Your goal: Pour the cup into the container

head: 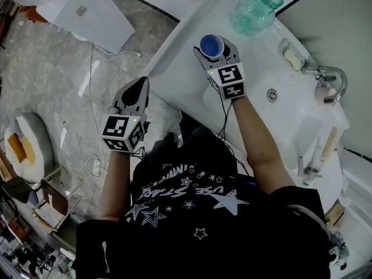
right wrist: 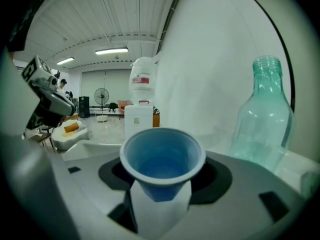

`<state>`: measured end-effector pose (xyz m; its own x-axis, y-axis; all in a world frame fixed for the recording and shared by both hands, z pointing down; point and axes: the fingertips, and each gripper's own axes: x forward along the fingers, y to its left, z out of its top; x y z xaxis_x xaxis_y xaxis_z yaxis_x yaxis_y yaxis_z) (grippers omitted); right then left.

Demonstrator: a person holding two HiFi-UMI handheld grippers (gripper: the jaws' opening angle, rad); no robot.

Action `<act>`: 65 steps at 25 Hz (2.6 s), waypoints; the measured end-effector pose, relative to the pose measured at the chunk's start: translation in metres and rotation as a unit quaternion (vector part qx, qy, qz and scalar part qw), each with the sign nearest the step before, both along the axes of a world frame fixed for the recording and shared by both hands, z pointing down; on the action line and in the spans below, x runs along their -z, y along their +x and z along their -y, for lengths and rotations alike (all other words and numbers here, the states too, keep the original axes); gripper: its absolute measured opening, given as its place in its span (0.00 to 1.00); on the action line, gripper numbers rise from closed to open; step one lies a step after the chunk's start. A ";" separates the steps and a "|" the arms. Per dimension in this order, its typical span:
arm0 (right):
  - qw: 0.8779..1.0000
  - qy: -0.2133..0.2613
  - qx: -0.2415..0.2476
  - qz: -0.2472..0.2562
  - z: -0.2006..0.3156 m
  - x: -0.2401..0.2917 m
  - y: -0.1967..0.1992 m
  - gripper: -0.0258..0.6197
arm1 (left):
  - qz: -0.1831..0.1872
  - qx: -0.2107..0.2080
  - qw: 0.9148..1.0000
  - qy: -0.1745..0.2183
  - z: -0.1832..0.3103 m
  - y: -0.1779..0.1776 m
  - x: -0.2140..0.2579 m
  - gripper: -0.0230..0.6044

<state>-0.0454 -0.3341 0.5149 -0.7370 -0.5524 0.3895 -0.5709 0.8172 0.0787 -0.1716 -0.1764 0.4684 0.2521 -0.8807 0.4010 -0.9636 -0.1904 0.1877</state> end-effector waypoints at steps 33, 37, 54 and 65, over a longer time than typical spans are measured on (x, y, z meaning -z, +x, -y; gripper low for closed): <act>0.998 -0.022 -0.061 -0.001 0.073 0.188 0.142 0.48 | -0.007 -0.130 0.987 0.090 0.143 0.063 0.111 0.05; 0.998 -0.022 -0.061 -0.019 0.094 0.199 0.153 0.48 | -0.003 -0.144 0.985 0.097 0.167 0.074 0.121 0.05; 0.980 0.056 -0.048 -0.182 0.158 0.204 0.173 0.48 | -0.001 -0.183 0.978 0.104 0.225 0.110 0.133 0.05; 0.948 0.103 -0.015 -0.301 0.172 0.198 0.172 0.48 | -0.004 -0.183 0.978 0.099 0.236 0.114 0.123 0.05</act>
